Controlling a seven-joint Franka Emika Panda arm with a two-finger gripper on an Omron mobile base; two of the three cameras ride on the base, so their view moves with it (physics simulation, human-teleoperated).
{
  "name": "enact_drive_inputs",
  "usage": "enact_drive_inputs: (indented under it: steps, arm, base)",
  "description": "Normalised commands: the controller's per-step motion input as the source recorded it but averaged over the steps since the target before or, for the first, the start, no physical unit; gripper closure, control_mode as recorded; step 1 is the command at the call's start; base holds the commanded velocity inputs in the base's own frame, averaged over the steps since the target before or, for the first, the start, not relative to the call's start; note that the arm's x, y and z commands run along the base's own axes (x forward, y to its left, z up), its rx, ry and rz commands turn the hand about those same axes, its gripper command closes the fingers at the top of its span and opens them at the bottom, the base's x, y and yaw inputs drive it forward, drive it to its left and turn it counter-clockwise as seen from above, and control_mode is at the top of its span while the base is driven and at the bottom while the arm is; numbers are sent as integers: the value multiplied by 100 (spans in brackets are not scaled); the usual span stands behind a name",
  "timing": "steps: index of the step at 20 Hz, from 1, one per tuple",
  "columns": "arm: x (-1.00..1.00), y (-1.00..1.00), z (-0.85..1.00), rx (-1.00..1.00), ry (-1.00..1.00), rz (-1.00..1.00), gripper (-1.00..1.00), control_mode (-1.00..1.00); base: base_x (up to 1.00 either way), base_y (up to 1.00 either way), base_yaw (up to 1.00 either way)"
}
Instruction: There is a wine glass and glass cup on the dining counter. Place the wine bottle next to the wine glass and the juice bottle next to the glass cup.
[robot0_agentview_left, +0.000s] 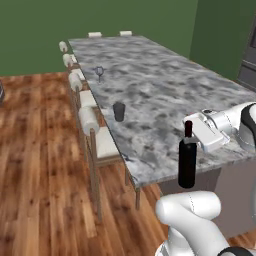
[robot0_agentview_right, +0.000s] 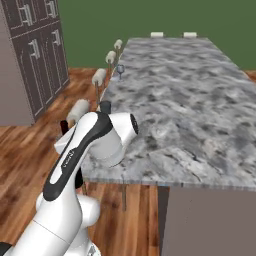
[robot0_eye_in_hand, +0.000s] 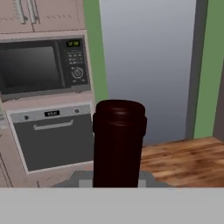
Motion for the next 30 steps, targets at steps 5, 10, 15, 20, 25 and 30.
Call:
enact_drive_inputs:
  steps: [5, 10, 15, 20, 25, 30]
  arm:
    - [0, 0, 0, 0, 0, 0, 100, 100]
    - [0, 0, 0, 0, 0, 0, 100, 100]
    - [0, 0, 0, 0, 0, 0, 100, 100]
    - [0, 0, 0, 0, 0, 0, 100, 100]
    - [0, 0, 0, 0, 0, 0, 100, 100]
    - [0, 0, 0, 0, 0, 0, 100, 100]
  base:
    - [30, 84, -2]
    - [30, 84, -3]
    - [31, 81, -4]
    - [31, 80, -6]
    - [44, 76, -8]
    - [55, 67, -13]
